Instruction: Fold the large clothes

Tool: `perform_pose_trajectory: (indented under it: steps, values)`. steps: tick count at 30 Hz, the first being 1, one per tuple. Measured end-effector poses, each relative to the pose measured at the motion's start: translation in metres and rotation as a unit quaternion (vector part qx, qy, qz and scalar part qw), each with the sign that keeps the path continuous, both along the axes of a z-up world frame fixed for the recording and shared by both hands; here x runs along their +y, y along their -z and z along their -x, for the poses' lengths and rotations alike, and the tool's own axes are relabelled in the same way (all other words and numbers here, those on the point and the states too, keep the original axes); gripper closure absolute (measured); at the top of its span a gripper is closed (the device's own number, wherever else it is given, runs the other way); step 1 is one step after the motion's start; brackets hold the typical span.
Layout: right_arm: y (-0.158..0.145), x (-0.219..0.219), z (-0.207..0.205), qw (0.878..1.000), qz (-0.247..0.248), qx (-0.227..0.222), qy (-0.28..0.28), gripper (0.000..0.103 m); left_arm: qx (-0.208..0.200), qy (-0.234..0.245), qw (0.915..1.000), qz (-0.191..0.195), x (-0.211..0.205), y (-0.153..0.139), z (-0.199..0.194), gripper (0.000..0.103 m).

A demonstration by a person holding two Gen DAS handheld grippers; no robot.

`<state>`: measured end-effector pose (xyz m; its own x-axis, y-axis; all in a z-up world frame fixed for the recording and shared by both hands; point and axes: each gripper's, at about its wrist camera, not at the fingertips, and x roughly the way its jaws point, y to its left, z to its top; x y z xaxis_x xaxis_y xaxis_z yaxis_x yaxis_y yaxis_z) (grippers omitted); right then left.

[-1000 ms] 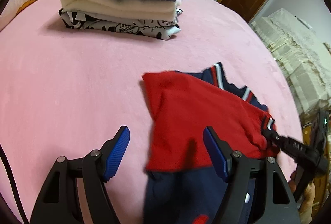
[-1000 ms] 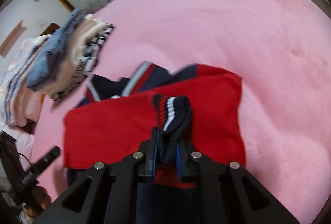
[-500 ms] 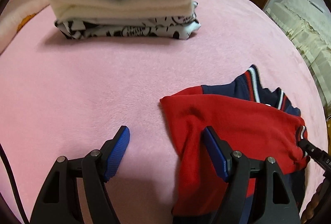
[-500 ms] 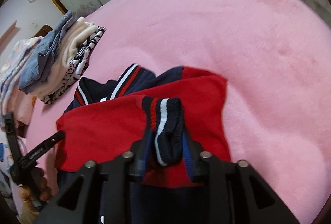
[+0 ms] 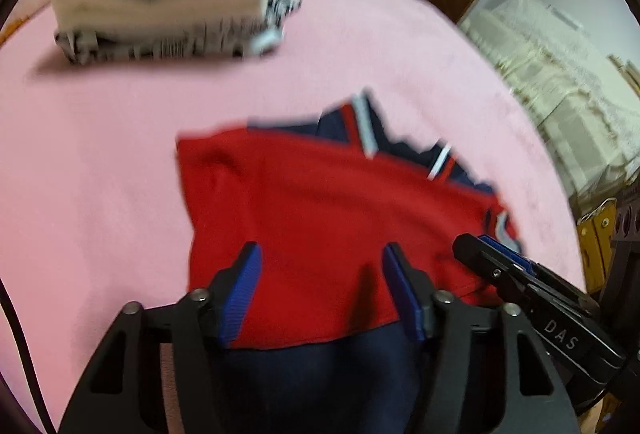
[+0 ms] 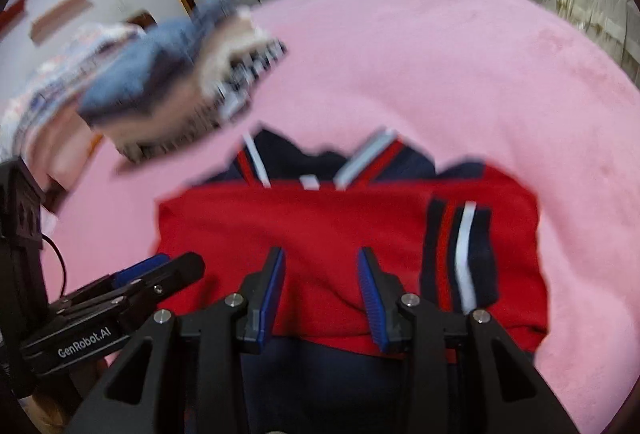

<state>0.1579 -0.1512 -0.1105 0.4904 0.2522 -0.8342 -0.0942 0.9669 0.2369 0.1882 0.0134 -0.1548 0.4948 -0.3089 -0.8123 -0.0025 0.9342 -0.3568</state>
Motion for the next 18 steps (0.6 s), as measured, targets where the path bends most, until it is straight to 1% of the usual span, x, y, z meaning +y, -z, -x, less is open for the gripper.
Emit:
perform_pose_trajectory:
  steps: [1,2,3,5,7,9,12,14,16,18]
  values:
    - [0.005,-0.003,0.000,1.000,0.009,0.004,0.002,0.092,0.003,0.001,1.0000,-0.001,0.001,0.006,-0.001,0.051]
    - [0.008,-0.009,0.001,1.000,0.019,0.005,0.008,0.097,0.003,0.003,1.0000,0.003,0.004,0.010,-0.001,0.053]
    - [0.007,-0.018,0.003,1.000,0.019,0.002,0.018,0.102,0.002,0.004,0.9999,0.009,0.007,0.011,-0.001,0.056]
    - [0.005,-0.030,0.007,0.999,0.024,-0.003,0.033,0.103,0.004,0.006,0.9997,0.025,0.014,0.012,-0.001,0.058]
    - [0.003,-0.040,0.010,0.999,0.000,-0.001,0.033,0.103,0.007,0.007,0.9992,0.039,0.018,0.014,0.000,0.058]
    - [0.003,-0.042,0.012,0.999,0.000,0.000,0.034,0.103,0.009,0.008,0.9990,0.043,0.022,0.012,0.001,0.058]
    - [0.000,-0.037,0.016,0.999,0.015,-0.005,0.032,0.102,0.011,0.006,0.9993,0.035,0.020,0.008,0.002,0.058]
    - [-0.005,-0.031,0.017,0.999,0.020,-0.010,0.032,0.101,0.013,0.007,0.9997,0.021,0.017,0.004,0.003,0.058]
    - [-0.009,-0.032,0.019,0.999,0.020,-0.011,0.034,0.100,0.014,0.012,0.9998,0.012,0.016,-0.002,0.006,0.054]
    - [-0.013,-0.034,0.022,0.999,0.015,-0.011,0.037,0.100,0.011,0.015,0.9998,0.005,0.015,-0.010,0.011,0.053]
